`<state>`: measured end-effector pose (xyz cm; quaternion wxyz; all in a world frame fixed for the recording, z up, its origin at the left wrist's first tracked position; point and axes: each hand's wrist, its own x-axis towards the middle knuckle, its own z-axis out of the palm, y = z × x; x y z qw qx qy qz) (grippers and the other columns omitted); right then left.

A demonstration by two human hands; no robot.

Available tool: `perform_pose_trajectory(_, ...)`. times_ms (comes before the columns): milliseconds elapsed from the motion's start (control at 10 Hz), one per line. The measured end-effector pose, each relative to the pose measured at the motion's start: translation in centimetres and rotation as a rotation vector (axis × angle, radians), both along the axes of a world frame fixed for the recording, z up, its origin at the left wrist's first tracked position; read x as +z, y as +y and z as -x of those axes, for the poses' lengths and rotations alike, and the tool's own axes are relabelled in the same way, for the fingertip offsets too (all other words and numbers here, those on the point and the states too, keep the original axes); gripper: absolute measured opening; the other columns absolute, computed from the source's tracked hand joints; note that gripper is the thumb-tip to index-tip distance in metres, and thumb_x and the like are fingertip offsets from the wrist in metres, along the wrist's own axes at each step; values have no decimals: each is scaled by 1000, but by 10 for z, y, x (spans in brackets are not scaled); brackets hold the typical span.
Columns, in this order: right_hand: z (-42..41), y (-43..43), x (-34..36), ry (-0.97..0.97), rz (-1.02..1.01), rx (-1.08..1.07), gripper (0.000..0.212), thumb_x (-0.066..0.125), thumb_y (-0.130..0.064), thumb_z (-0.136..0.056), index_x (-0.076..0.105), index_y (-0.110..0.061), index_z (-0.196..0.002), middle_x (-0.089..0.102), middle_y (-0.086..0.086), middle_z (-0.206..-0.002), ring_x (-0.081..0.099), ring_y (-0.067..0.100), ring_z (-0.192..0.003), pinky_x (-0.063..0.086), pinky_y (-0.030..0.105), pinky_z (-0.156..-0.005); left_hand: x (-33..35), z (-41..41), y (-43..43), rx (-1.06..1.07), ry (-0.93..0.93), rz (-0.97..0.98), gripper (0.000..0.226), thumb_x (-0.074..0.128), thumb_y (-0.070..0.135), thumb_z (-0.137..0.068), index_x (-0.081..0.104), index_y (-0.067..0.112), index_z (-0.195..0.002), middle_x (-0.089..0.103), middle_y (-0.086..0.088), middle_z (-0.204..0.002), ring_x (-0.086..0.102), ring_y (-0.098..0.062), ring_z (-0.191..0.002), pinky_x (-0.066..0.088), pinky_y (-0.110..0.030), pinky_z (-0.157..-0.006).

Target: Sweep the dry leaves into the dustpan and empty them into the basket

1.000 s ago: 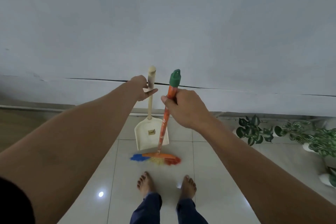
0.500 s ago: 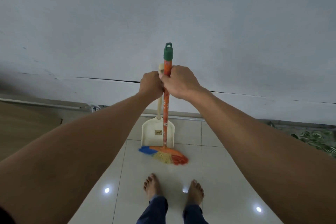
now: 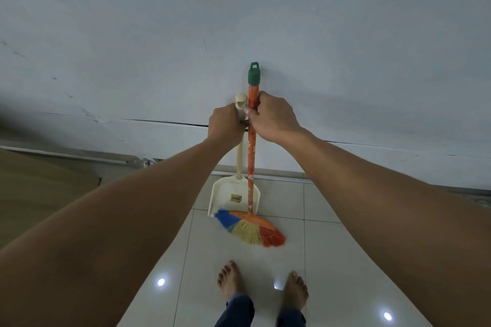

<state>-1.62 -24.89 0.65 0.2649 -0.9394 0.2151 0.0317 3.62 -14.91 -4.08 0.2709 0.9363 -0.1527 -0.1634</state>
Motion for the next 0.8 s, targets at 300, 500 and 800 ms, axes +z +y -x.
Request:
perform_pose_trajectory(300, -5, -2, 0, 1, 24, -12, 26, 57, -40, -97, 60, -17, -110, 64, -2, -96, 63, 21, -86, 54, 34, -82, 3, -8, 0, -49, 5, -45, 15, 69, 19, -92, 62, 11, -103, 67, -6, -95, 55, -22, -78, 37, -28, -61)
perform_pose_trajectory(500, 10, 5, 6, 7, 19, -78, 31, 62, -35, -95, 53, -16, -118, 65, 1, -98, 65, 21, -82, 54, 32, -75, 2, -3, 8, -53, 24, -27, 36, 76, 24, -87, 59, 12, -117, 70, -8, -107, 62, -25, -87, 43, -31, -67)
perform_pose_trajectory(800, 155, 36, 8, 205, -151, -103, 25, 54, -29, -98, 51, -17, -121, 60, -6, -80, 58, 6, -66, 38, 17, -55, 28, 25, 32, -72, 49, -128, 57, 63, -1, -87, 49, 9, -141, 65, -11, -126, 62, -28, -113, 45, -27, -75)
